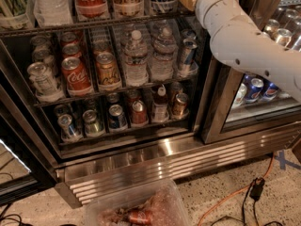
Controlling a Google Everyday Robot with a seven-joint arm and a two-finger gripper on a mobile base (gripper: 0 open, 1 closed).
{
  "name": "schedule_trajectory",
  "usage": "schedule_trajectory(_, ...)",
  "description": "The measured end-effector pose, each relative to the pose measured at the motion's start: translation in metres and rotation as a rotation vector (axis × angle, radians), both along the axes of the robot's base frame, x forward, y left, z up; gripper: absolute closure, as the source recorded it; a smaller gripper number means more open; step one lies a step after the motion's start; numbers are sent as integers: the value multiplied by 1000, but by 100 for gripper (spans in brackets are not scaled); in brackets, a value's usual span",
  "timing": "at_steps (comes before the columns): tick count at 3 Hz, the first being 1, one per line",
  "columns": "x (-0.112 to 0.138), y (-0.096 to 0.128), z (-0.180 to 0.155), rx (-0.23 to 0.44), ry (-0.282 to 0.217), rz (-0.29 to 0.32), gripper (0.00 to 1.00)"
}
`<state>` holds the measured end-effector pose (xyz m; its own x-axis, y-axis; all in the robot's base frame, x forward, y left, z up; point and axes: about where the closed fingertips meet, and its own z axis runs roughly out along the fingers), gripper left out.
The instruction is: Pick blue plastic bottle from top shelf of fridge
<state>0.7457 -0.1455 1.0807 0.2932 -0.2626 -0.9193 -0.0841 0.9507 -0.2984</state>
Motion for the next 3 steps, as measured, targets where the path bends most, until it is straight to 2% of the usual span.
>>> schedule_trajectory(3, 8, -5, 22, 6, -40, 10, 100)
